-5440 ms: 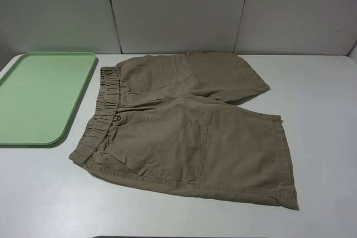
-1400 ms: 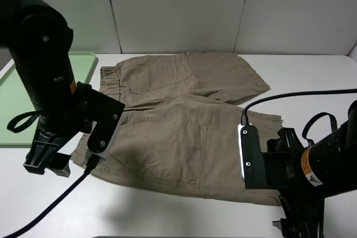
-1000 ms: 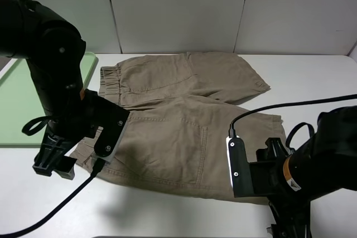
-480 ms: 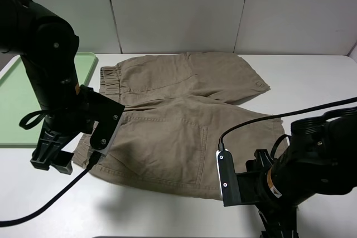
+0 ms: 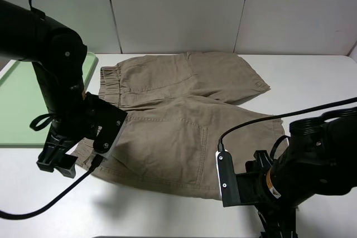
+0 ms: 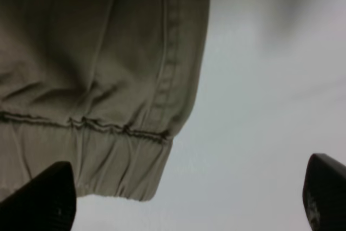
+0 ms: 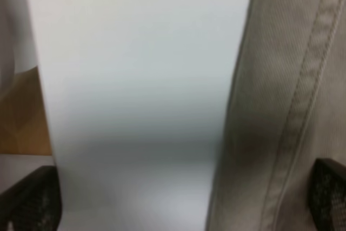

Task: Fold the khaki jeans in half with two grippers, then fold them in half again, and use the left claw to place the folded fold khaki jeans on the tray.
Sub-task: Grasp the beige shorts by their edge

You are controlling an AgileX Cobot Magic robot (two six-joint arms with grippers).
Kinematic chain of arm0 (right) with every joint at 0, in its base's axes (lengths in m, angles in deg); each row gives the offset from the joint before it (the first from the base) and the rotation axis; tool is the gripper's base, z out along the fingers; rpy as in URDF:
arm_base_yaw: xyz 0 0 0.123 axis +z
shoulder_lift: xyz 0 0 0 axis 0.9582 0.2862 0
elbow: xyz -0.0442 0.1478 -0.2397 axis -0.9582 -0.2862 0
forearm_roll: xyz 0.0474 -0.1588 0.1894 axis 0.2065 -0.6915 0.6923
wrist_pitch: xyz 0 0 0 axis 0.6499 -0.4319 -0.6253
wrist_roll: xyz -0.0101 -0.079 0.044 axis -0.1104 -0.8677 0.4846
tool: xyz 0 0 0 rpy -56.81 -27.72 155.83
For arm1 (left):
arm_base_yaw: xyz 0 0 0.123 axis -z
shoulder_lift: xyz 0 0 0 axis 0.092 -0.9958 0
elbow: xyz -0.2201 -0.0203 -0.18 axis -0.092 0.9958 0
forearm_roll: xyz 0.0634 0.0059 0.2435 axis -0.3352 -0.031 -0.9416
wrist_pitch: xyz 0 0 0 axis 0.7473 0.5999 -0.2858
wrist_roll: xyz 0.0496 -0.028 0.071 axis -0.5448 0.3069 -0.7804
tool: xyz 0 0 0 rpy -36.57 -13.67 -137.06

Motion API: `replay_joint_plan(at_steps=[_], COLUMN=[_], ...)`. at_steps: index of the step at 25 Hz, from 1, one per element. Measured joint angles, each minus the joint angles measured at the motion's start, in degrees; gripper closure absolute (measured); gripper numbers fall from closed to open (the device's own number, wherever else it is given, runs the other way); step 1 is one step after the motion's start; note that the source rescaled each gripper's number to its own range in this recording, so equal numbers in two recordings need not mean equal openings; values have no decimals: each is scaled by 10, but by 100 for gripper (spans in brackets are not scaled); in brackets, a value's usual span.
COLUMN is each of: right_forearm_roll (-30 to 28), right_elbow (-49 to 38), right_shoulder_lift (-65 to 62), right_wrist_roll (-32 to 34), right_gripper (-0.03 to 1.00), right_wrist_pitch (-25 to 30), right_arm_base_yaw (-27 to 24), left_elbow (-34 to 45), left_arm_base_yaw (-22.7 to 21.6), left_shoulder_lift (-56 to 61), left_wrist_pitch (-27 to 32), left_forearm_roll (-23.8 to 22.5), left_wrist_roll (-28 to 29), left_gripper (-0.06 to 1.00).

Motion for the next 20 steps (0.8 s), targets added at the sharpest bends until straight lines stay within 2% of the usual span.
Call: replay_joint_plan(at_steps=[20], right_forearm_roll=[1], right_elbow=[-4], right_shoulder_lift=[6], right_wrist_roll=[5], right_gripper=[-3], right_wrist_pitch=[-24], right_arm_base_yaw=[0], left_elbow=[11], left_arm_base_yaw=[0], left_shoulder_lift=[-61], left_wrist_pitch=[-48], left_forearm_roll=[0], left_wrist_roll=[-46], left_gripper=[13])
